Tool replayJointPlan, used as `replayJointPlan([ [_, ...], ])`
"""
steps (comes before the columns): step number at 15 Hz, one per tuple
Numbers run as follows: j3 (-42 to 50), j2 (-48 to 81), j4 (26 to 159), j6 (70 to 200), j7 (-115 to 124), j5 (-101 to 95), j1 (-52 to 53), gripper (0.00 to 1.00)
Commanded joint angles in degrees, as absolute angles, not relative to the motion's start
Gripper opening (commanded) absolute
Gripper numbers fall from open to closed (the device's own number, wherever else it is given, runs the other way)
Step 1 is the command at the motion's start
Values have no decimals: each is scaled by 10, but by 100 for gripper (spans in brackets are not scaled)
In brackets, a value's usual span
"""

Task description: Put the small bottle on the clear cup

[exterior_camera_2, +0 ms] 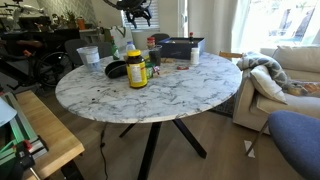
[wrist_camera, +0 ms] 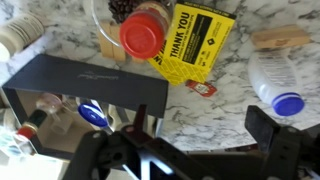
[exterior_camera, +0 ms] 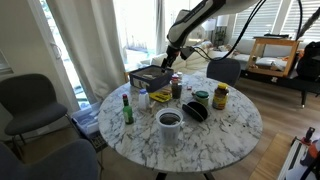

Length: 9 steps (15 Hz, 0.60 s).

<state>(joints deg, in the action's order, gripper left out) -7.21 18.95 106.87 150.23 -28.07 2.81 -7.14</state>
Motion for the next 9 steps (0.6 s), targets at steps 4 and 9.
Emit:
replayJointPlan([
  [4,-124,39,1192,1404,-528,180,-77,100],
  [9,-88,27,1183,1369,-558,184,-37,100],
])
